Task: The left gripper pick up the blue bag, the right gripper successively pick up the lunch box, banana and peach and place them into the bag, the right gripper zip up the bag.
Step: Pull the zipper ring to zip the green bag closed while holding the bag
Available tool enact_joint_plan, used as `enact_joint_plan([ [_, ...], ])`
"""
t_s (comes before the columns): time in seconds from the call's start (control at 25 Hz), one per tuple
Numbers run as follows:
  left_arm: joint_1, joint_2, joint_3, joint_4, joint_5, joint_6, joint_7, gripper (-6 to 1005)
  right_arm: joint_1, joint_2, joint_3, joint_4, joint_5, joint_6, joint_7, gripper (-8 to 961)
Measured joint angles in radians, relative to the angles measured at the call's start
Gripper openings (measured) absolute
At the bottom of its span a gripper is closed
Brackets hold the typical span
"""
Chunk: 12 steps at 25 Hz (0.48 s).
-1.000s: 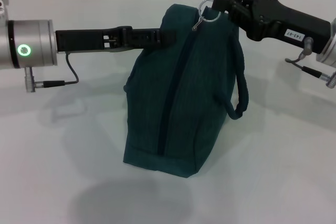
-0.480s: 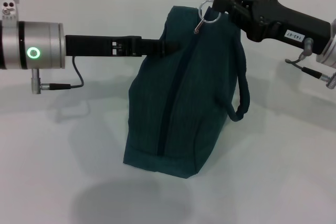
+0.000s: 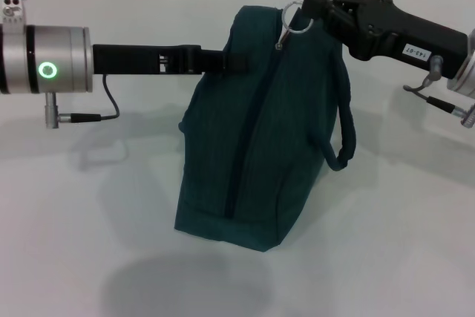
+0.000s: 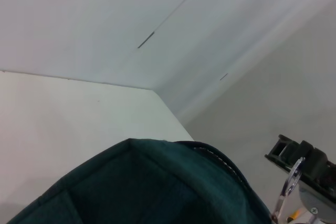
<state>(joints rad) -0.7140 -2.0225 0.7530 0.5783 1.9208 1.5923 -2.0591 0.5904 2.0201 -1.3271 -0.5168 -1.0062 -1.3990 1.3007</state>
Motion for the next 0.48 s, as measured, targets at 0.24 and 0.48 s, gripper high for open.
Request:
enact_joint_plan([
  [0.24, -0.001, 0.0, -0.001, -0.002, -0.004, 0.007, -0.019, 58, 0.0, -0.001, 0.001, 0.012, 0.006, 0.0, 0.0, 8],
  [0.48, -0.001, -0.001, -0.001, -0.003, -0.005, 0.011, -0.027, 37, -0.002, -0.003, 0.004, 0.027, 0.014, -0.001, 0.0, 7],
])
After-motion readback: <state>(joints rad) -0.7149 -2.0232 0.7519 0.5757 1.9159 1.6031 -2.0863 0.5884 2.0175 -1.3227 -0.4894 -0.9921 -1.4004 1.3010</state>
